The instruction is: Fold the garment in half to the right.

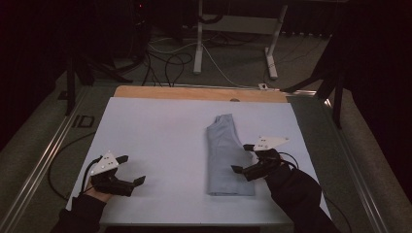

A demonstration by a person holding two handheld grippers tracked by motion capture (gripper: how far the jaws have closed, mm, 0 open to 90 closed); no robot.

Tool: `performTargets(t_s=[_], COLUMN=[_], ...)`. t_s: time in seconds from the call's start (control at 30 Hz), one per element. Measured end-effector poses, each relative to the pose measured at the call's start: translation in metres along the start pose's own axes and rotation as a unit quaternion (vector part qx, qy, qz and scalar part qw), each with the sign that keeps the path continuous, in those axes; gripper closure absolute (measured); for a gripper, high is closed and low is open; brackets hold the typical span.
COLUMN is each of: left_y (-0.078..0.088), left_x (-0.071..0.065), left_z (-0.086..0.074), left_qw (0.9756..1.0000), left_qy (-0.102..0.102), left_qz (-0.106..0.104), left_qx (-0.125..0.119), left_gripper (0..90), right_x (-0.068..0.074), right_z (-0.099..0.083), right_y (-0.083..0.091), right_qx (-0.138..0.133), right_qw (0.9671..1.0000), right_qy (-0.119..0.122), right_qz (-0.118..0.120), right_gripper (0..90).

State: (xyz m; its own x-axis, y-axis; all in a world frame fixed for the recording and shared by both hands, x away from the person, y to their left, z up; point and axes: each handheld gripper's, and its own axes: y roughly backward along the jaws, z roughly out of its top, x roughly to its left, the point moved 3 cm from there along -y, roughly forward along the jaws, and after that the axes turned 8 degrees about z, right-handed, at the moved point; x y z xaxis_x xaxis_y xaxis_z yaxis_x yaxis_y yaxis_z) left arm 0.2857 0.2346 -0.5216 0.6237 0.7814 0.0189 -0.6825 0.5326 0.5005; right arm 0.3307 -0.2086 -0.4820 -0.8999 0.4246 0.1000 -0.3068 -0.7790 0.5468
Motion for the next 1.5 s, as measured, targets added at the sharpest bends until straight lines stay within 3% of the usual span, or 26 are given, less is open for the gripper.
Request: performTargets(t_s=[0.2, 0.57, 0.9, 1.07, 1.27, 1.43, 1.5], left_y=[0.001, 0.001, 0.001, 0.001, 0.002, 0.002, 0.003], left_x=[0.0, 0.0, 0.0, 0.0, 0.0, -0.001, -0.001], left_z=[0.0, 0.0, 0.0, 0.0, -0.001, -0.001, -0.001], left_qw=[1.0, 1.0, 1.0, 1.0, 1.0, 1.0, 1.0], left_qy=[0.002, 0.001, 0.0, 0.0, 0.0, 0.0, -0.003], left_qz=[-0.001, -0.003, -0.003, -0.004, -0.003, -0.004, -0.002], left_qx=[0.0, 0.0, 0.001, 0.001, -0.001, -0.002, -0.001], left_gripper=[0.4, 0.4, 0.3, 0.3, 0.4, 0.4, 0.4], right_x=[-0.006, -0.009, -0.006, -0.001, 0.005, 0.007, 0.006], right_z=[-0.008, -0.04, -0.071, -0.083, -0.091, -0.094, -0.095], right_y=[0.017, 0.033, 0.034, 0.031, 0.034, 0.033, 0.031], right_qx=[-0.019, -0.028, -0.034, -0.023, -0.04, -0.035, -0.035], right_qw=[0.9993, 0.9967, 0.9946, 0.9947, 0.993, 0.9921, 0.9922], right_qy=[-0.013, -0.05, -0.076, -0.078, -0.084, -0.075, -0.08], right_qz=[-0.03, -0.057, -0.062, -0.064, -0.072, -0.094, -0.089], right_gripper=[7.7, 7.7, 7.7, 7.7, 7.9, 7.9, 7.9])
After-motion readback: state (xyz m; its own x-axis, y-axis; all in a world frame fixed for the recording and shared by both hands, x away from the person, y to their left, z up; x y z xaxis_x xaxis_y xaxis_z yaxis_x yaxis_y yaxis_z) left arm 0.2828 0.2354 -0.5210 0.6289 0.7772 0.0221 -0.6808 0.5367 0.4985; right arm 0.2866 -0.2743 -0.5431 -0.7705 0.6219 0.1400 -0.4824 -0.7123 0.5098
